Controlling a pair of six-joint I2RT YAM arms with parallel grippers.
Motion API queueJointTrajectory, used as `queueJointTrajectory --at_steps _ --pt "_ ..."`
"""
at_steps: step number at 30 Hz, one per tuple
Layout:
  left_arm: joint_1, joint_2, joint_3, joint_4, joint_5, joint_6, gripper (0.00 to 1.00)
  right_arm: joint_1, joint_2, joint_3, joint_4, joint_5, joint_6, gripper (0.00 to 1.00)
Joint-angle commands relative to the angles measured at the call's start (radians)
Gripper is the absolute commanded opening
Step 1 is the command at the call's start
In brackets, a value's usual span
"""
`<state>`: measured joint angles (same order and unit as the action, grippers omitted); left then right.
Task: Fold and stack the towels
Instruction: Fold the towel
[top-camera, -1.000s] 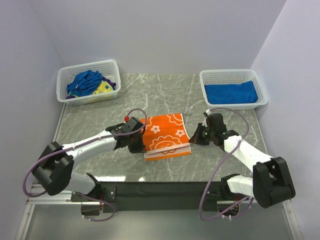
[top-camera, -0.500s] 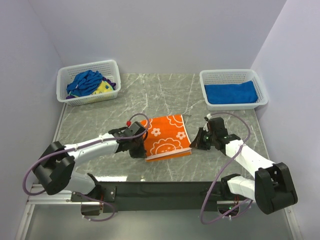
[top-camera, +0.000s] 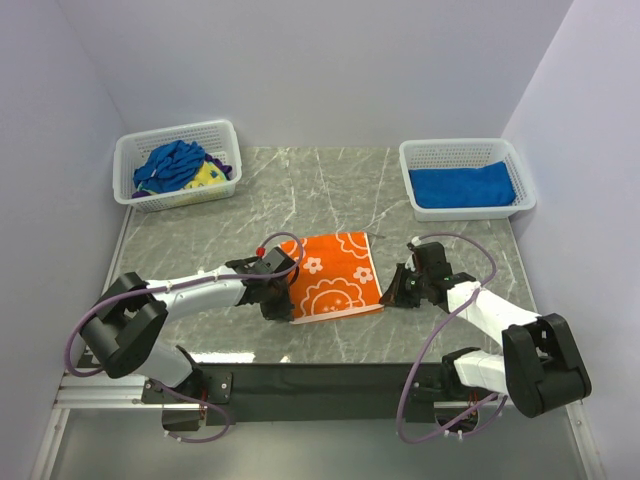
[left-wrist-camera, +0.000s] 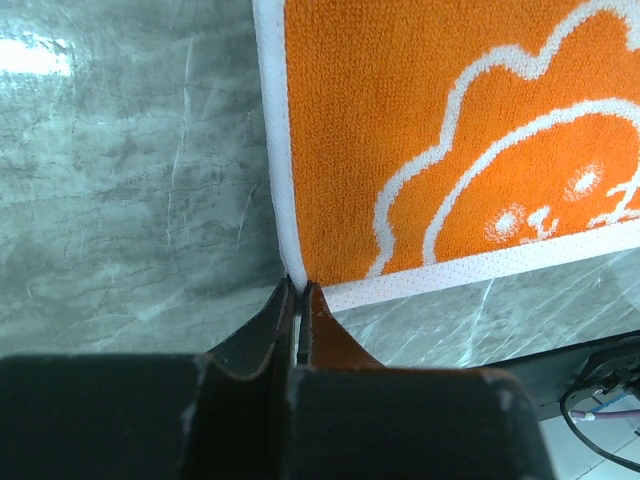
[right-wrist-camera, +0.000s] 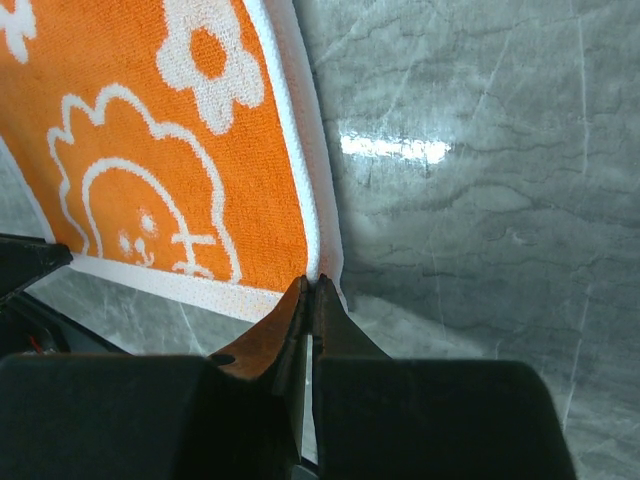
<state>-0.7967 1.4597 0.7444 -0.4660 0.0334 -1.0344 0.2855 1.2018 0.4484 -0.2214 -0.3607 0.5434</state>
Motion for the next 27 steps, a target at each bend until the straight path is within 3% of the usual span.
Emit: queueJointTrajectory --at_steps 1,6,10,14,20,21,24,27 --pt "-0.002 0.019 -0.02 -0.026 -0.029 0.016 0.01 -0.005 -0.021 0.0 0.01 0.019 0.0 0.01" --pt "-0.004 0.016 -0.025 -0.029 -0.03 0.013 0.01 -0.002 -0.013 -0.011 -0.002 0.022 -0.003 0.06" --pt "-0.003 -0.001 -0.027 -0.042 -0.029 0.01 0.01 0.001 -0.016 -0.03 -0.006 0.023 0.0 0.19" --pt "-0.002 -0.01 -0.025 -0.049 -0.03 0.008 0.08 0.004 -0.068 -0.027 -0.047 0.031 -0.006 0.25" --pt "-0.006 -0.044 -0.008 -0.071 -0.03 0.007 0.35 0.032 -0.184 0.024 -0.145 0.103 -0.002 0.34" --pt "-0.006 -0.053 -0.002 -0.08 -0.03 0.005 0.49 0.035 -0.202 0.044 -0.154 0.111 -0.002 0.34" --pt "-0.006 -0.1 0.036 -0.14 -0.092 0.004 0.7 0.047 -0.242 0.067 -0.147 0.098 0.007 0.35" --pt "-0.007 -0.154 0.091 -0.19 -0.13 0.0 0.74 0.05 -0.226 0.067 -0.093 0.043 0.023 0.34"
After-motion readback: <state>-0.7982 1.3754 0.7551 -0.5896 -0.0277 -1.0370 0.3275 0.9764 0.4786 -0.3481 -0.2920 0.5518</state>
